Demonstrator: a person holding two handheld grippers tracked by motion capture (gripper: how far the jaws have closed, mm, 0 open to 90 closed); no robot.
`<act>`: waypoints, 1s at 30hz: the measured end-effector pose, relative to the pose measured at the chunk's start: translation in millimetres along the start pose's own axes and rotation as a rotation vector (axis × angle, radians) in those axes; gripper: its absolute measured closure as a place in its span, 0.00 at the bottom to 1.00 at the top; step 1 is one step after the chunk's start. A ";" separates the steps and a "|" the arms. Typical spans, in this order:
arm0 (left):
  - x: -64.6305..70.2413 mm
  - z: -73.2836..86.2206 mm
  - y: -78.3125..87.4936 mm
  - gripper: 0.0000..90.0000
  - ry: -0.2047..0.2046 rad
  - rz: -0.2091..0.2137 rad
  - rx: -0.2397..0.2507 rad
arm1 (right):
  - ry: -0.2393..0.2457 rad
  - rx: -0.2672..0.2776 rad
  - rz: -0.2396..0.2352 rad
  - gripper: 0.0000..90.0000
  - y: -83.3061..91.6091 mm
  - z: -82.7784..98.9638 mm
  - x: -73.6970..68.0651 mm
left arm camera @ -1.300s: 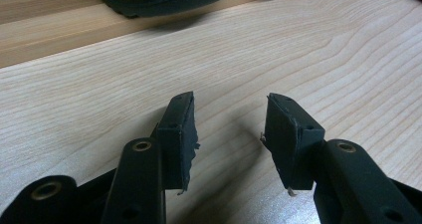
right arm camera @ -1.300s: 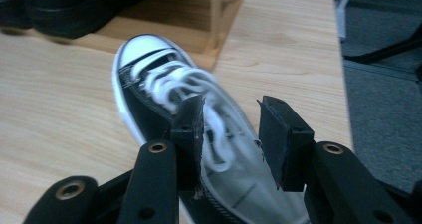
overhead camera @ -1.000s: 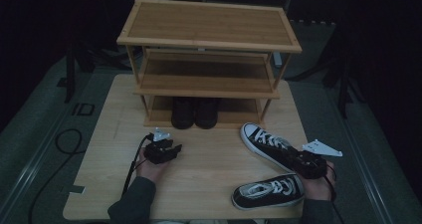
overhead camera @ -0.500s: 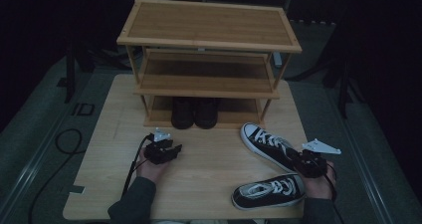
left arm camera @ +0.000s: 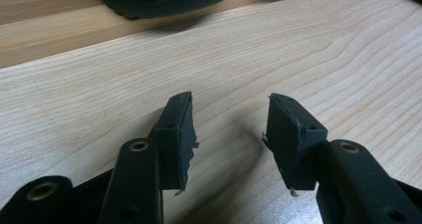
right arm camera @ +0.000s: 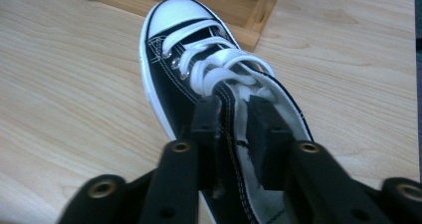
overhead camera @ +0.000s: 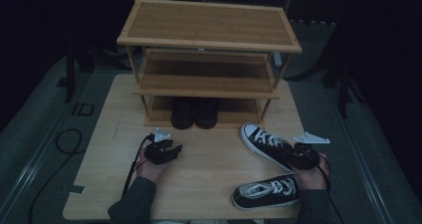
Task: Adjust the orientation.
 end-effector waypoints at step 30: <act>-0.1 -0.1 -0.1 0.60 0.001 0.001 0.000 | 0.070 -0.024 -0.119 0.98 -4.1 -2.6 -14.9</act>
Point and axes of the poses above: each handheld gripper's, and its own axes: y roughly backward along the jaws, z roughly out of its underside, x roughly to its right, the point moved 10 cm from there along -y, roughly forward along the jaws, and after that the axes turned 13 degrees about -y, right-handed, at the moved point
